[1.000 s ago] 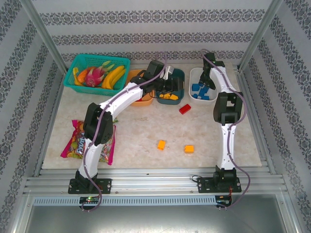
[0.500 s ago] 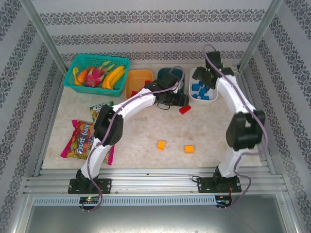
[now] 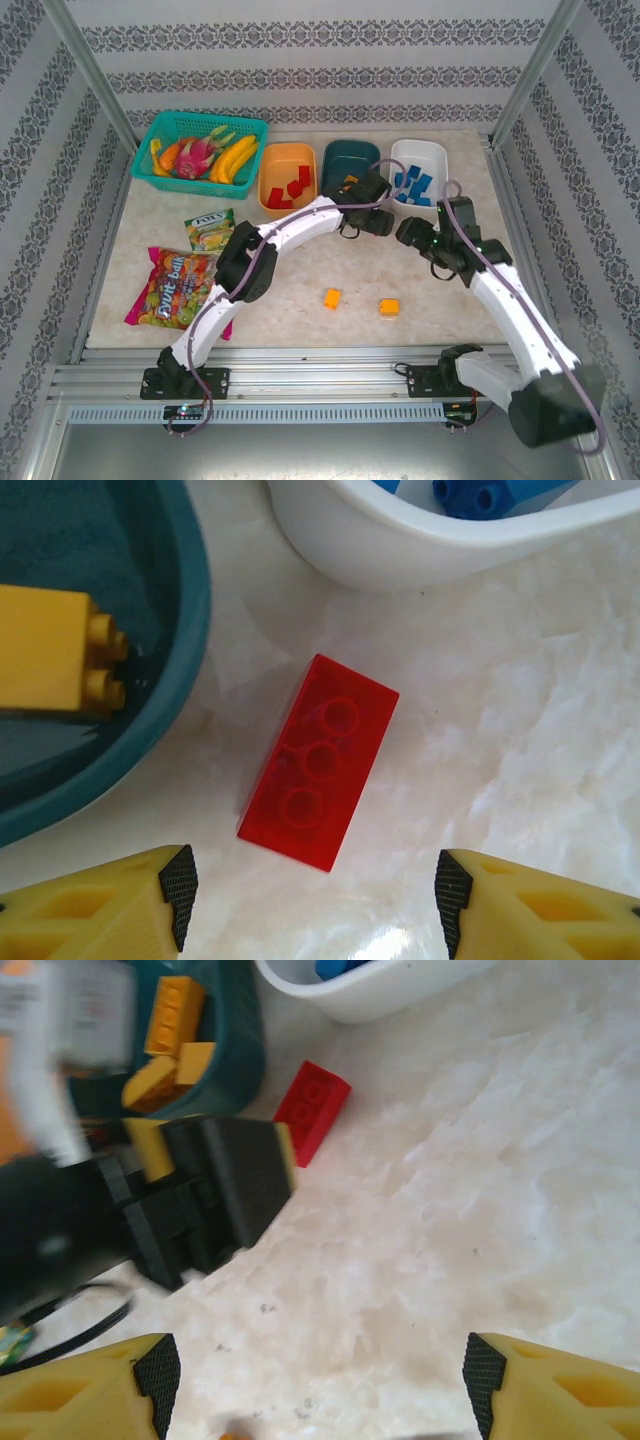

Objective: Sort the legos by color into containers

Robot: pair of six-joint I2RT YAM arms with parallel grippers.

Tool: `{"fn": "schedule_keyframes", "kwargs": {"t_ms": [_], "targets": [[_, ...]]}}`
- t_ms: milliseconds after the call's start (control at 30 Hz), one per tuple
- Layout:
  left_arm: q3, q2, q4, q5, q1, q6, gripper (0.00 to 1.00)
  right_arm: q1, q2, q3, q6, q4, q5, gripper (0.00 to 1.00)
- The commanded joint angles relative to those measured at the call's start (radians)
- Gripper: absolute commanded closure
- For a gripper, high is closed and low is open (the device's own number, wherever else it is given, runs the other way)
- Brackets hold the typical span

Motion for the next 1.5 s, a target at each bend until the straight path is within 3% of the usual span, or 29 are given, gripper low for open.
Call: {"fn": "schedule_keyframes", "kwargs": {"t_ms": [0, 233, 500, 633, 733, 833, 933, 1200, 1467], "targets": [[0.061, 0.049, -0.025, -0.093, -0.024, 0.067, 0.32, -0.017, -0.079, -0.027, 0.006, -0.097, -0.036, 0.22], [0.149, 0.133, -0.024, -0.161, -0.032, 0.111, 0.30, -0.055, -0.165, -0.052, 0.006, -0.134, -0.123, 0.22], [0.187, 0.189, -0.008, -0.108, -0.039, 0.104, 0.36, -0.074, -0.197, -0.060, 0.011, -0.159, -0.135, 0.22], [0.184, 0.197, -0.022, -0.117, -0.050, 0.099, 0.45, -0.085, -0.197, -0.067, 0.017, -0.149, -0.139, 0.22], [0.184, 0.200, -0.021, -0.101, -0.051, 0.090, 0.66, -0.086, -0.190, -0.063, 0.015, -0.141, -0.140, 0.22], [0.186, 0.190, -0.028, -0.096, -0.057, 0.084, 0.74, -0.086, -0.184, -0.060, 0.015, -0.135, -0.140, 0.22], [0.180, 0.155, -0.044, -0.088, -0.065, 0.065, 0.78, -0.086, -0.180, -0.055, 0.012, -0.132, -0.133, 0.22], [0.090, -0.058, -0.102, -0.072, -0.075, -0.026, 0.79, -0.089, -0.194, 0.011, -0.032, -0.071, -0.158, 0.22], [0.071, -0.204, -0.209, -0.051, 0.043, -0.069, 0.79, -0.056, -0.148, 0.006, -0.043, 0.160, -0.329, 0.22]]}}
